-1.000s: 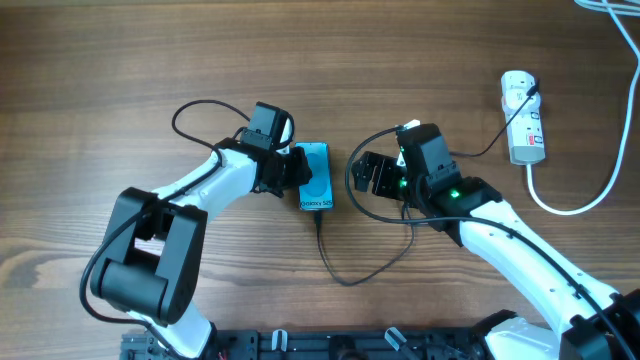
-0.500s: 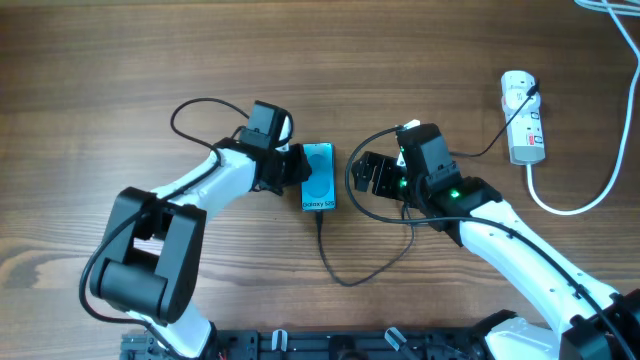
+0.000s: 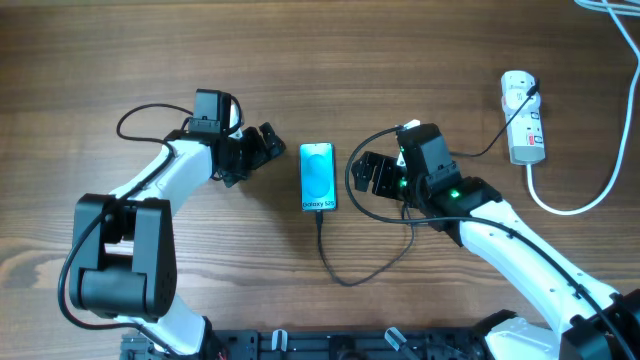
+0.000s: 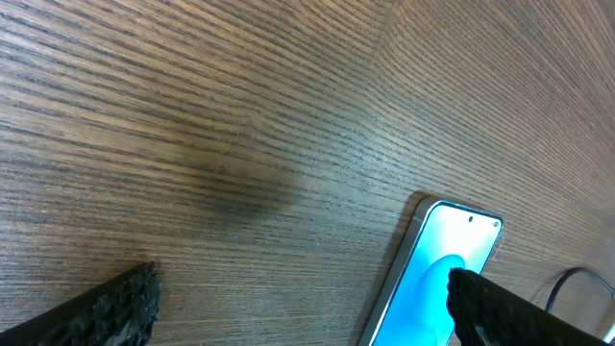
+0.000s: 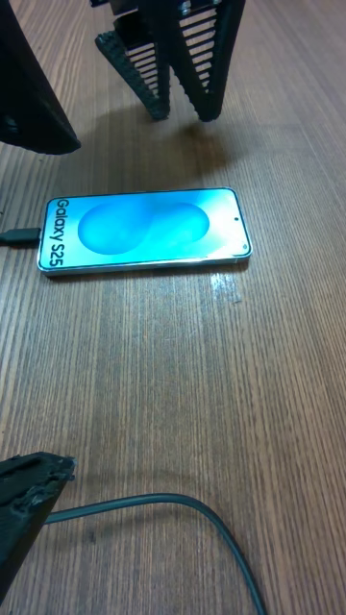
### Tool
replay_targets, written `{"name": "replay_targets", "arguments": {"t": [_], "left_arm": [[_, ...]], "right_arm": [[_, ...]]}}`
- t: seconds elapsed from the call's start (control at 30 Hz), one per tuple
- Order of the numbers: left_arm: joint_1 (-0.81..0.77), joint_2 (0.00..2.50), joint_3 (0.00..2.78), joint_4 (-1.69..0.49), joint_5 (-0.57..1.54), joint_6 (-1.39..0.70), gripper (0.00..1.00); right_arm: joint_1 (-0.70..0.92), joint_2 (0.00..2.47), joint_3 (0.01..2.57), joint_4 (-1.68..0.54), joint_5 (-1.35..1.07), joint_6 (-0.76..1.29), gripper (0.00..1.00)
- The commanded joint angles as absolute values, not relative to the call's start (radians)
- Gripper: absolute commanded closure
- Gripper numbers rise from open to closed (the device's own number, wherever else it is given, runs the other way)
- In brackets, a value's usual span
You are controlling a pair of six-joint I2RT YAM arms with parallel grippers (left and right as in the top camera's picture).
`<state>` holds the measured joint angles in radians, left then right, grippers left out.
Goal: Plug charger to phone and switch on socket
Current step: 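Open the left gripper and lift it away from the phone, then move the right gripper to the white power strip's switch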
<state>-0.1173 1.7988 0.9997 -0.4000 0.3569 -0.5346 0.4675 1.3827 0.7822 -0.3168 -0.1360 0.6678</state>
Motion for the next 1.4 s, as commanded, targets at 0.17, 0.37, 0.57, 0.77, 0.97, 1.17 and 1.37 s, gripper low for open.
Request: {"name": "replay_targets", "arguments": {"t": [0.17, 0.37, 0.57, 0.77, 0.97, 1.17, 1.37], "left_arm": [[-0.112, 1.818, 0.981, -0.415, 0.324, -0.535, 0.00], [-0.112, 1.818, 0.981, -0.415, 0.323, -0.535, 0.00], [-0.114, 1.818, 0.981, -0.415, 0.323, -0.535, 0.00], [-0.114, 1.818, 0.981, -0.415, 0.323, -0.535, 0.00], [-0.114, 1.818, 0.981, -0.415, 0.323, -0.535, 0.00], [-0.114, 1.818, 0.981, -0.415, 0.323, -0.535, 0.00], [-0.114, 1.818, 0.981, -0.415, 0.323, -0.535, 0.00]], "right_arm": [[0.467, 1.375, 0.793, -0.315, -0.118, 0.657, 0.00], [0.467, 1.375, 0.793, -0.315, -0.118, 0.657, 0.00], [0.460, 1.374, 0.804, -0.379, -0.159, 0.666, 0.00], [0.328, 1.374, 1.039, -0.734, -0.157, 0.632, 0.00], [0.140, 1.405, 1.368, -0.963, -0.152, 0.553, 0.00], [-0.128, 1.509, 1.578, -1.108, -0.145, 0.444, 0.00], [-0.371, 1.587, 1.578, -1.090, 0.001, 0.456, 0.00]]}}
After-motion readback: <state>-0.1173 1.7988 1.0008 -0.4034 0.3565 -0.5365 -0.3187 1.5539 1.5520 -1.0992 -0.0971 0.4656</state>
